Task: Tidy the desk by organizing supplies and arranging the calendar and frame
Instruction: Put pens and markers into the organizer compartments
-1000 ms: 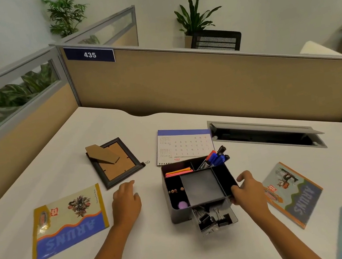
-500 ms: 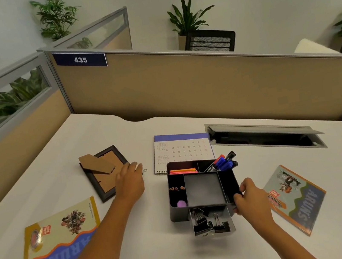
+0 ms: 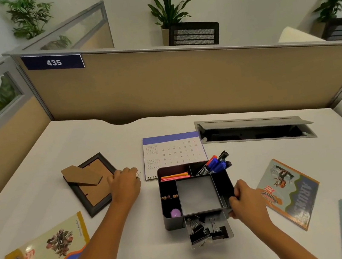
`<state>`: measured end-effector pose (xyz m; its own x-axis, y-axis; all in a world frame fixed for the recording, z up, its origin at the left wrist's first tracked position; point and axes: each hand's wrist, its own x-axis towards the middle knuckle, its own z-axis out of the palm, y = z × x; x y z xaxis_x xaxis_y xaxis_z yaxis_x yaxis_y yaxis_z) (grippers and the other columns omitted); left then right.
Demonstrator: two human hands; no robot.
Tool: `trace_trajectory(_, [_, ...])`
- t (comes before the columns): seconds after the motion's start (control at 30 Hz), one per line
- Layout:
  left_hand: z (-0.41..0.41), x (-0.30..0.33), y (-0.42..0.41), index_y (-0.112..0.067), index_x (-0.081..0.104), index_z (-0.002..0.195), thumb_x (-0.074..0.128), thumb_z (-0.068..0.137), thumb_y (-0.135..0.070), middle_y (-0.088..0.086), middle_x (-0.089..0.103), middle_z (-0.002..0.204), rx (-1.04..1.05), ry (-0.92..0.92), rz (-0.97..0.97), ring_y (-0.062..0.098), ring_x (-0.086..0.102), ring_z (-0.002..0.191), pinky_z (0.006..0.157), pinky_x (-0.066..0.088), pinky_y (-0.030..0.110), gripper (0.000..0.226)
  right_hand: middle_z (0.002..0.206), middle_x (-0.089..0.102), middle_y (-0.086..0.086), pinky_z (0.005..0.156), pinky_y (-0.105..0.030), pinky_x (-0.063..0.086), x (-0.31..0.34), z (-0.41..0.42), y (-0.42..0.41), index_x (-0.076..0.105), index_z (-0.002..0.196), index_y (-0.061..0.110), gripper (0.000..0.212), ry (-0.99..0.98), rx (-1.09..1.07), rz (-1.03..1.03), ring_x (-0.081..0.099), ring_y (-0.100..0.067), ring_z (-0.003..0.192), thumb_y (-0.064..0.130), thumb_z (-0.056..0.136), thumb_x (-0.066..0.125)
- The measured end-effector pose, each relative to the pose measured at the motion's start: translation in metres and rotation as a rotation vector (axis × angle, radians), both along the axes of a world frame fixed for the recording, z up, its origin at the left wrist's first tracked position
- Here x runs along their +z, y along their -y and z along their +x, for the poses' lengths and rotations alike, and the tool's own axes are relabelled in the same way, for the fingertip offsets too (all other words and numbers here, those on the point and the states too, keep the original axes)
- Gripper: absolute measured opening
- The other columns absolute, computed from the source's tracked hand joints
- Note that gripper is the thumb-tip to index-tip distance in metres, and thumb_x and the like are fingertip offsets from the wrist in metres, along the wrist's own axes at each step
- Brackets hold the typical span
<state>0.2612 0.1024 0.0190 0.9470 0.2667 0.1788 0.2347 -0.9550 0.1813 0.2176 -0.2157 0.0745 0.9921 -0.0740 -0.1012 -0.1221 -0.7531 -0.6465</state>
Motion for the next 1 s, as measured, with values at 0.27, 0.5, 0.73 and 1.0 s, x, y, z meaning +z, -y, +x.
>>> trace_trajectory(0.27, [-0.029, 0.071, 0.032, -0.012, 0.061, 0.114, 0.062, 0.088, -0.020, -0.003, 0.063, 0.103, 0.031, 0.377, -0.779, 0.010, 0.059, 0.089, 0.070, 0.047, 0.017, 0.027, 0.066, 0.060, -0.015, 0.046, -0.035, 0.053, 0.000, -0.001, 0.000, 0.039, 0.073, 0.011, 0.019, 0.004, 0.002, 0.006, 0.064, -0.026, 0.053, -0.002, 0.083, 0.049])
trace_trajectory(0.5, [-0.103, 0.076, 0.095, -0.022, 0.063, 0.112, 0.062, 0.087, -0.019, -0.011, 0.065, 0.102, -0.377, 0.287, -0.600, -0.001, 0.055, 0.097, 0.086, 0.044, 0.014, 0.025, 0.067, 0.060, -0.015, 0.051, -0.041, 0.055, 0.000, -0.003, -0.001, 0.038, 0.074, 0.011, 0.019, 0.021, -0.020, 0.023, 0.063, -0.028, 0.055, -0.002, 0.083, 0.048])
trace_trajectory(0.73, [-0.131, 0.049, 0.131, -0.036, 0.061, 0.101, 0.056, 0.086, -0.035, -0.023, 0.065, 0.102, -0.647, 0.300, -0.079, 0.012, 0.044, 0.116, 0.089, 0.024, 0.034, 0.017, 0.069, 0.060, -0.016, 0.053, -0.042, 0.053, -0.003, -0.004, -0.003, 0.036, 0.072, 0.015, 0.022, 0.027, -0.031, 0.006, 0.063, -0.031, 0.058, -0.001, 0.082, 0.049])
trace_trajectory(1.0, [-0.137, 0.031, 0.135, -0.033, 0.070, 0.094, 0.068, 0.080, -0.039, -0.019, 0.067, 0.102, -0.628, 0.293, 0.077, 0.014, 0.042, 0.115, 0.088, 0.023, 0.033, 0.016, 0.073, 0.059, -0.016, 0.049, -0.030, 0.045, -0.002, -0.006, -0.004, 0.039, 0.078, 0.011, 0.017, 0.019, -0.036, -0.002, 0.062, -0.030, 0.063, 0.001, 0.086, 0.050])
